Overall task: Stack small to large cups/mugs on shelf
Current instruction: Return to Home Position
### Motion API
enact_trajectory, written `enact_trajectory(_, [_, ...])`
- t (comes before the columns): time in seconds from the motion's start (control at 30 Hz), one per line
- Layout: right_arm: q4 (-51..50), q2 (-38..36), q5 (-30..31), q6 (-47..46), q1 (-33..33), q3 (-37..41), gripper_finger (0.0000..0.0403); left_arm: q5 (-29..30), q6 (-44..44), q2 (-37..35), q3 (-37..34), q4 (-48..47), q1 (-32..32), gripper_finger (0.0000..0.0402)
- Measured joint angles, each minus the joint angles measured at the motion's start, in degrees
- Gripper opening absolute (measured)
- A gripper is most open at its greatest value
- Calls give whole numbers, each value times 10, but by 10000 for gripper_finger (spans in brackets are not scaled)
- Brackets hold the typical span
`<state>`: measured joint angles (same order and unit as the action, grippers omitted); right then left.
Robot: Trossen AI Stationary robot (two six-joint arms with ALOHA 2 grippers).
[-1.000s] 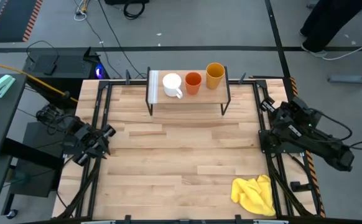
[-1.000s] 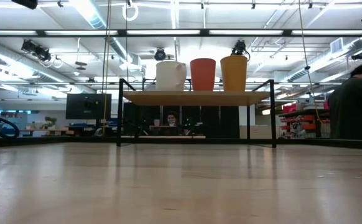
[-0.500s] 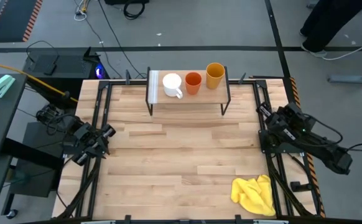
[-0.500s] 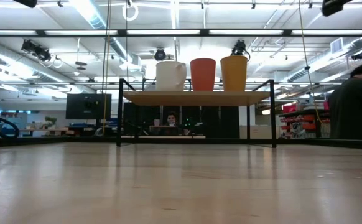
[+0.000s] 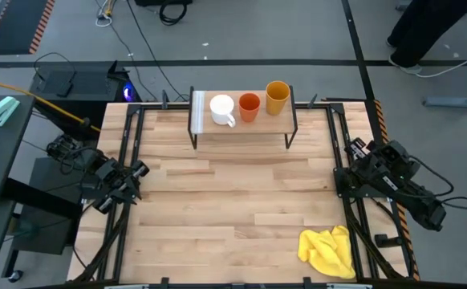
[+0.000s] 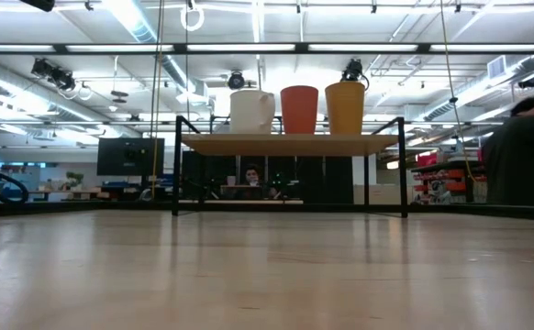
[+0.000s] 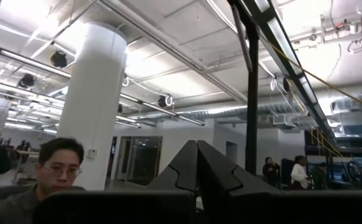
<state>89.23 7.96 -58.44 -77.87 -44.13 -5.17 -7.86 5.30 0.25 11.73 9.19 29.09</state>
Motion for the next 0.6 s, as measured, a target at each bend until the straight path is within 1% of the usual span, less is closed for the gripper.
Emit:
enact_trajectory(0.17, [0,-22,1,-11,0,0,15,0,0,0,0,1,0,87])
enact_trajectory(0.47, [0,-74,9,-24,0,0,15,0,1,0,0,1,0,79])
enact_trajectory(0.6, [0,-79,11,-37,1,0,15,0,1,0,0,1,0,84])
